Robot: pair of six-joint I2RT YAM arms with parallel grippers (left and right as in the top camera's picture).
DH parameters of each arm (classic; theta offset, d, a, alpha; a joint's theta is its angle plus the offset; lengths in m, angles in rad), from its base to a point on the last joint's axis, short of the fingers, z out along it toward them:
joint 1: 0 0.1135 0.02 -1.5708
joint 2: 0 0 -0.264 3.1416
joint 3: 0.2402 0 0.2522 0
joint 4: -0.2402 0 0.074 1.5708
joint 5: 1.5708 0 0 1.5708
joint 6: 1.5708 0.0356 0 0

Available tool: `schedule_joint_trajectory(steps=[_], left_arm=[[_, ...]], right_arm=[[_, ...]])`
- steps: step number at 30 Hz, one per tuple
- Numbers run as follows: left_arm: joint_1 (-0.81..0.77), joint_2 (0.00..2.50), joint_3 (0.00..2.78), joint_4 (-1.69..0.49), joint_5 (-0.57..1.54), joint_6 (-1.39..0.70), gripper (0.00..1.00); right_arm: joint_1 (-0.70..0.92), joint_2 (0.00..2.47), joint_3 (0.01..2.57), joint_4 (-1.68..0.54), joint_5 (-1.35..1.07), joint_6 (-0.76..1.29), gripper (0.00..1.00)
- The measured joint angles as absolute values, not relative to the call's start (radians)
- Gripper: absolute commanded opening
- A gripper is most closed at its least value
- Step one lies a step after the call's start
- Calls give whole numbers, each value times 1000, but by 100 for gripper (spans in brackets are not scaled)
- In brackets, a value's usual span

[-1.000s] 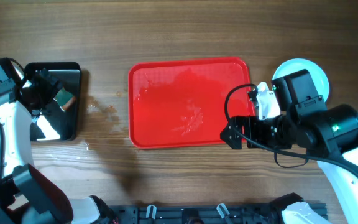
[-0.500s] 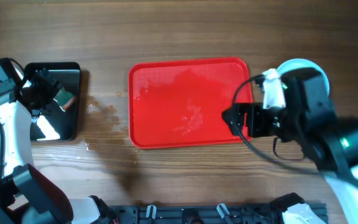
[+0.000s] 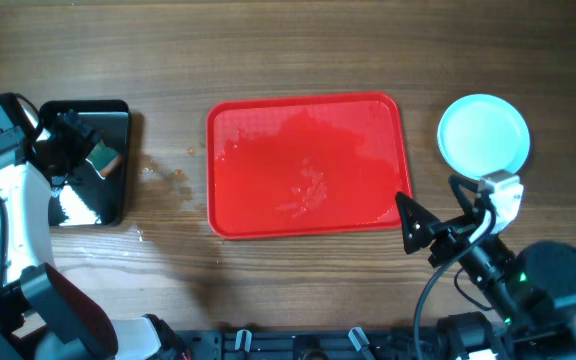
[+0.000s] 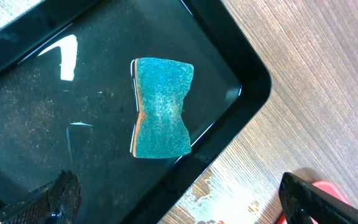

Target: Clean dirty plates on tray and stack at the side

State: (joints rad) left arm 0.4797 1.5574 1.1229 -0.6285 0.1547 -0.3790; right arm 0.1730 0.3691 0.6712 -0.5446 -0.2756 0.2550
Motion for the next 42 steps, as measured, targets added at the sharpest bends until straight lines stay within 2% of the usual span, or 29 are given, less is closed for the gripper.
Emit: schedule_joint_trajectory(steps=[10, 14, 20, 26, 31, 42], left_arm=[[480, 1557, 1123, -629, 155, -379, 100], [480, 1557, 1123, -629, 155, -379, 100], [480, 1557, 1123, -629, 155, -379, 100], [480, 1557, 1123, -629, 155, -379, 100], [480, 1557, 1123, -629, 154, -379, 100], [480, 1557, 1123, -629, 155, -379, 100]], right_arm=[[56, 104, 298, -152, -292, 241, 100], [39, 42, 165, 75, -290, 241, 100], [35, 20, 32, 243, -247, 241, 100], [35, 19, 6, 192, -164, 225, 100], [32, 15, 6, 4, -113, 178, 100], [27, 15, 6, -3, -76, 69, 100]])
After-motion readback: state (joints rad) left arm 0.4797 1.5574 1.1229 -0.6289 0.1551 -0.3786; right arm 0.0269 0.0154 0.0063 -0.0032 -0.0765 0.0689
